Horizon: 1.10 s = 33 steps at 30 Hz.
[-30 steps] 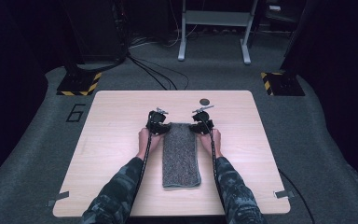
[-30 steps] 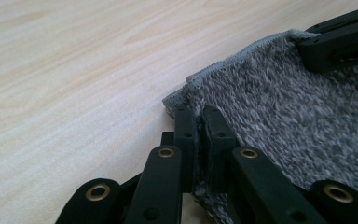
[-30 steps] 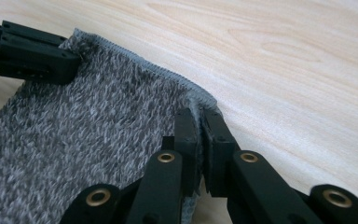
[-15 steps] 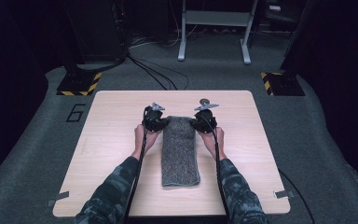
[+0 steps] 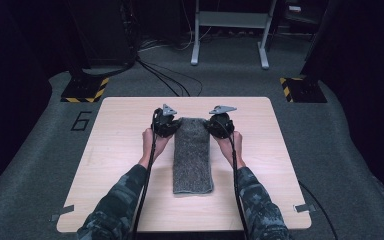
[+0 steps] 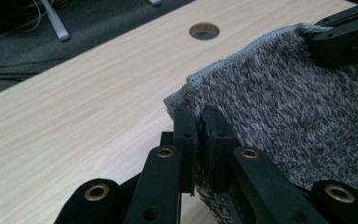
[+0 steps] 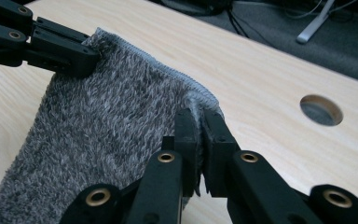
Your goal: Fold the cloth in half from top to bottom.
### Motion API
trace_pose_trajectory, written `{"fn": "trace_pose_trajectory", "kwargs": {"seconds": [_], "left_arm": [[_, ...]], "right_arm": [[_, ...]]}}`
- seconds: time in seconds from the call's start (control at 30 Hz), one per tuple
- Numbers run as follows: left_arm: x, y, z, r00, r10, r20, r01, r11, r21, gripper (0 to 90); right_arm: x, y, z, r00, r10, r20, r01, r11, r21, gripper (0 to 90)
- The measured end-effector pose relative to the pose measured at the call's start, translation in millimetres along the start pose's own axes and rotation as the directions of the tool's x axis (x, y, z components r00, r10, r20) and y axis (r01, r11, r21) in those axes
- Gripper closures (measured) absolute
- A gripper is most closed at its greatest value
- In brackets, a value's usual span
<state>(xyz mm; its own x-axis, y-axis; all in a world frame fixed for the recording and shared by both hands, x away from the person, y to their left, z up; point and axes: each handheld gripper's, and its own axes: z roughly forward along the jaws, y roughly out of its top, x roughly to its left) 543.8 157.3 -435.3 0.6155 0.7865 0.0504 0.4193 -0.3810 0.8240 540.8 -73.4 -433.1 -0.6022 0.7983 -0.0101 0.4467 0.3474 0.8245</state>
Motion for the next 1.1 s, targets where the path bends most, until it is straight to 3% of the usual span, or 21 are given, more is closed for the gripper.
{"fn": "trace_pose_trajectory", "kwargs": {"seconds": [0.2, 0.37, 0.53, 0.63, 0.7, 1.1], "left_arm": [[0.4, 0.9, -7.3, 0.9998, -0.005, 0.021, 0.006, 0.9992, -0.039, 84.7], [-5.1, -2.2, -16.7, 0.9992, 0.023, 0.032, -0.021, 0.9977, -0.065, 84.6], [-1.6, -2.3, -11.1, 0.9986, 0.04, 0.034, -0.038, 0.998, -0.05, 84.4], [5.6, -2.4, 1.7, 0.9994, 0.015, 0.03, -0.014, 0.9994, -0.032, 84.3], [6.8, -3.1, 5.5, 0.9995, 0.019, 0.026, -0.018, 0.9996, -0.023, 84.3], [-0.2, -16.8, -7.2, 0.9964, 0.013, 0.084, -0.009, 0.9988, -0.047, 84.0]], "right_arm": [[-1.7, 2.0, -10.0, 0.9997, -0.009, -0.022, 0.008, 0.998, -0.056, 85.4], [2.8, -2.1, -19.0, 0.9988, -0.041, -0.028, 0.039, 0.996, -0.082, 85.2], [1.4, -3.0, -15.9, 0.9985, -0.048, -0.026, 0.046, 0.996, -0.08, 85.1], [-3.1, 0.4, -5.2, 0.9987, -0.045, -0.022, 0.044, 0.997, -0.063, 85.1], [-5.5, 2.0, 0.5, 0.999, -0.039, -0.02, 0.038, 0.998, -0.053, 85.1], [5.8, -15.4, -14.7, 0.9969, -0.062, -0.048, 0.058, 0.996, -0.074, 84.9]]}}
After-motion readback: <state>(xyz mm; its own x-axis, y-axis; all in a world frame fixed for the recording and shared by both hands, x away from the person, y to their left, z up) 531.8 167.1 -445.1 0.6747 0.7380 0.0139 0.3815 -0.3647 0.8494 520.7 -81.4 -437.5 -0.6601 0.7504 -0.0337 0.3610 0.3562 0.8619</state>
